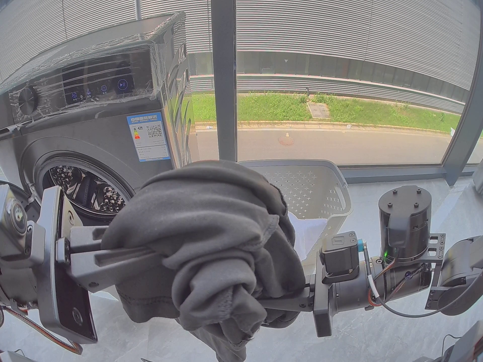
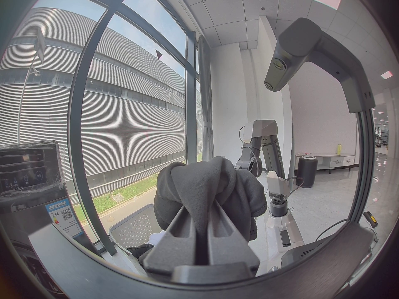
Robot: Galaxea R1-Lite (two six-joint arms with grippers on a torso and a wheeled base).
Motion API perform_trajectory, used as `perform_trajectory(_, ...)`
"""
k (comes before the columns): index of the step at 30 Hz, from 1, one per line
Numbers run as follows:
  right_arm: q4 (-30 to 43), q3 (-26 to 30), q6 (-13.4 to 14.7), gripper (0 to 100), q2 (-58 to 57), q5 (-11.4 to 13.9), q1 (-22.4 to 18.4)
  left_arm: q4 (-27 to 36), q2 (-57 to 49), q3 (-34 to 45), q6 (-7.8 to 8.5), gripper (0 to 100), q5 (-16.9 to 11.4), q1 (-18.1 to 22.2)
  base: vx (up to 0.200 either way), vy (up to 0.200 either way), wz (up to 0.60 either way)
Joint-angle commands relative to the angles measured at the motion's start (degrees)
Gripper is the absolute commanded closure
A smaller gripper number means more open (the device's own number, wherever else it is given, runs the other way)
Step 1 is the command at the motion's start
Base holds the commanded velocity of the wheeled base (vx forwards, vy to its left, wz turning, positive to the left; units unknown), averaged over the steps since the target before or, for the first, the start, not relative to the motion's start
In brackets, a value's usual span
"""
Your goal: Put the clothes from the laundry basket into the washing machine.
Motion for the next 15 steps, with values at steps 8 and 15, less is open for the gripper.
perform_trajectory(8,-0.03,4.56,0.52,100,-12.77,-0.25,-0.94,0.06,0.28,3.76,0.09,100,0.17,4.49,0.0,0.0,0.0)
perform_trajectory(15,0.06,6.14,5.18,100,-22.18,-0.87,-0.94,0.24,0.46,7.63,-0.09,100,-0.36,12.57,0.0,0.0,0.0)
